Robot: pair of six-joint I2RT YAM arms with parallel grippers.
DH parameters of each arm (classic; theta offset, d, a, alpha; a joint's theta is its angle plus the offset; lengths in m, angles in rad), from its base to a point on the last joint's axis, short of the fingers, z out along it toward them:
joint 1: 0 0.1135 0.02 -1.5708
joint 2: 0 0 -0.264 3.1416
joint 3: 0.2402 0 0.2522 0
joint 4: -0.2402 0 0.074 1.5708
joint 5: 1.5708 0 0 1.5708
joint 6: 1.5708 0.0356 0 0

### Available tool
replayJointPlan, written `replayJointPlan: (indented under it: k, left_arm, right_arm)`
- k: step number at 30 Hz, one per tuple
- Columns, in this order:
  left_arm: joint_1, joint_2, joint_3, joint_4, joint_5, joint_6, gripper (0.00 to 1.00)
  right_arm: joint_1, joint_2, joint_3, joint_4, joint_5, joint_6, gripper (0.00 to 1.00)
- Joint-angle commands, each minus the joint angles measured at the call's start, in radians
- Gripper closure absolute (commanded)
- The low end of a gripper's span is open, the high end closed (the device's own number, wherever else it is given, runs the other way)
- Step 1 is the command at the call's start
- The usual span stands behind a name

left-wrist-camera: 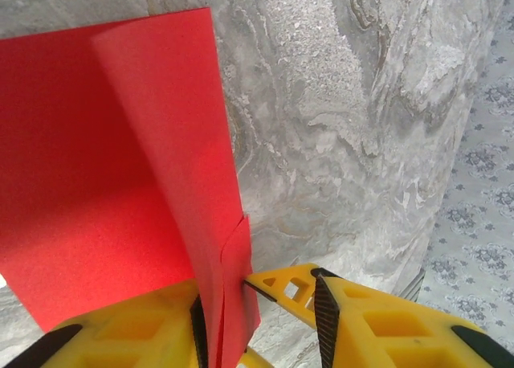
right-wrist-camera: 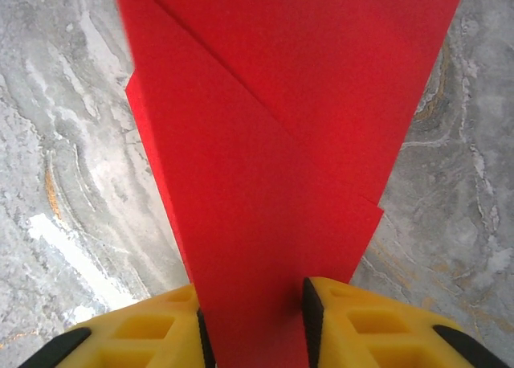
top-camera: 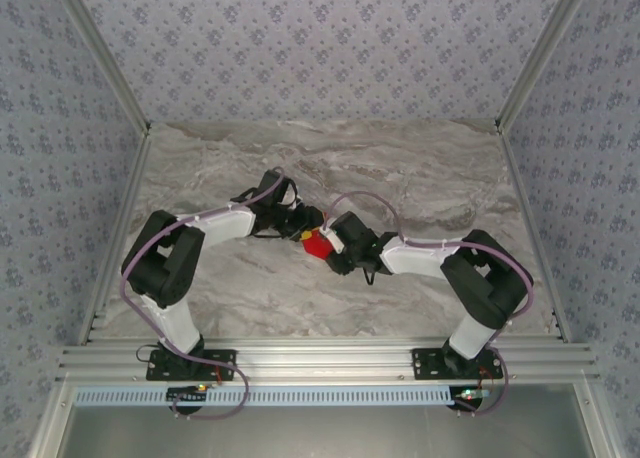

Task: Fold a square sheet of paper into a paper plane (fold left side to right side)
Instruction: Fourth fold the wing at the center of the table.

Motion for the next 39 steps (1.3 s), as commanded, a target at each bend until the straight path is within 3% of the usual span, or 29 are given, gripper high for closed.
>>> replayJointPlan:
  k: [1,10,19,29,39]
  left_arm:
    - [-0.007,-0.051,0.031,-0.052,-0.011,0.028,0.6]
    - [0.024,-0.134,0.003,-0.114,-0.032,0.084,0.49]
    - [0.078,-0.262,-0.084,-0.153,-0.046,0.123,0.41]
    - [0.067,-0.218,-0.139,-0.084,0.002,0.107,0.42]
    - [0.039,-0.123,-0.109,-0.046,0.012,0.11,0.54]
  right_arm:
    - [0.003,0.017,0.031,-0.013,0.017,-0.003,0.72]
    - [-0.019,0.009,0.043,-0.028,-0.028,0.0,0.9]
    - [-0.064,0.028,0.041,-0.054,-0.17,0.018,0.93]
    - [-0.09,0.062,0.024,-0.044,-0.248,0.058,0.92]
    - [-0.142,0.059,-0.007,0.003,-0.353,0.1,0.92]
